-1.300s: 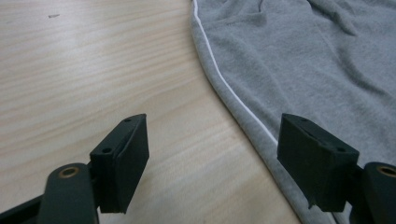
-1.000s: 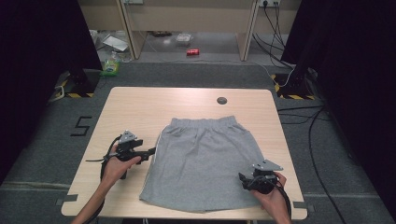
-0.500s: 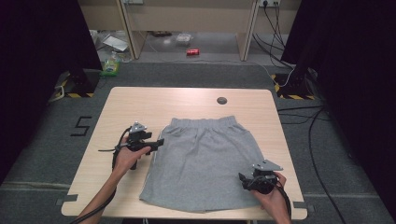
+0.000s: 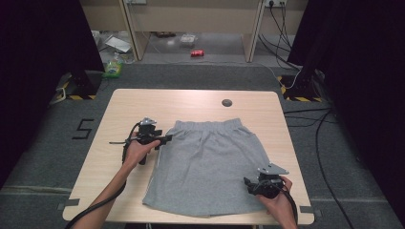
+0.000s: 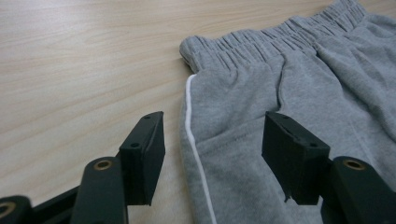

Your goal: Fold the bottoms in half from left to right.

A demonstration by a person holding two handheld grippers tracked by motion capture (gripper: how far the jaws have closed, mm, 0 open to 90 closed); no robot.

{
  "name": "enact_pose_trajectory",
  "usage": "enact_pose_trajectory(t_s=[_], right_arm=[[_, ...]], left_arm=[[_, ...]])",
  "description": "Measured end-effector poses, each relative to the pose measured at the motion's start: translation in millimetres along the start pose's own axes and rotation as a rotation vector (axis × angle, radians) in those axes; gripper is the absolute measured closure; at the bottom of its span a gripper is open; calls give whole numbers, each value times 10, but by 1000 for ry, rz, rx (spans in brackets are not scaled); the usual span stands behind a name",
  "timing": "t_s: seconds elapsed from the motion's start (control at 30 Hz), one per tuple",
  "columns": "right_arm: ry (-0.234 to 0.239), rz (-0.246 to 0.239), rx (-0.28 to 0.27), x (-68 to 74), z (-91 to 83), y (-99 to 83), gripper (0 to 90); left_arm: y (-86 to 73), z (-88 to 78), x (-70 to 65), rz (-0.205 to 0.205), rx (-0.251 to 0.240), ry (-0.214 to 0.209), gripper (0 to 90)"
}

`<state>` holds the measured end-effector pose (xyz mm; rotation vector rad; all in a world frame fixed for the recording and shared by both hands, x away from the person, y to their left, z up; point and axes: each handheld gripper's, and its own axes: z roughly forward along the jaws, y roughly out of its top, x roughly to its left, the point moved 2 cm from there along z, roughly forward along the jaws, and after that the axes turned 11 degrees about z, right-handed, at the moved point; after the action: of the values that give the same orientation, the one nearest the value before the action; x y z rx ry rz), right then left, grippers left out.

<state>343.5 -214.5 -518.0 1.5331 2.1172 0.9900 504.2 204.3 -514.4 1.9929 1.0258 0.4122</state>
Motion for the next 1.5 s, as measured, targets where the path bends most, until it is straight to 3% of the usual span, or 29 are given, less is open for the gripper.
enact_pose_trajectory(t_s=[0.87,1.07,1.23,1.33,1.4,1.5], right_arm=[[5,6,10,7,22,-12,286],[7,-4,11,8,34,-15,286],[9,-5,13,19,29,-13,286],[8,-6,13,17,32,-14,285],[9,-9,13,22,36,-16,286],[11,-12,8,46,32,-10,286]], left_arm=[[273,325,88,15,59,43,496],[298,404,61,45,87,47,520],[291,498,52,55,136,46,591],[311,531,24,87,141,72,650],[337,544,-21,131,171,86,699],[362,554,-35,131,192,95,734]])
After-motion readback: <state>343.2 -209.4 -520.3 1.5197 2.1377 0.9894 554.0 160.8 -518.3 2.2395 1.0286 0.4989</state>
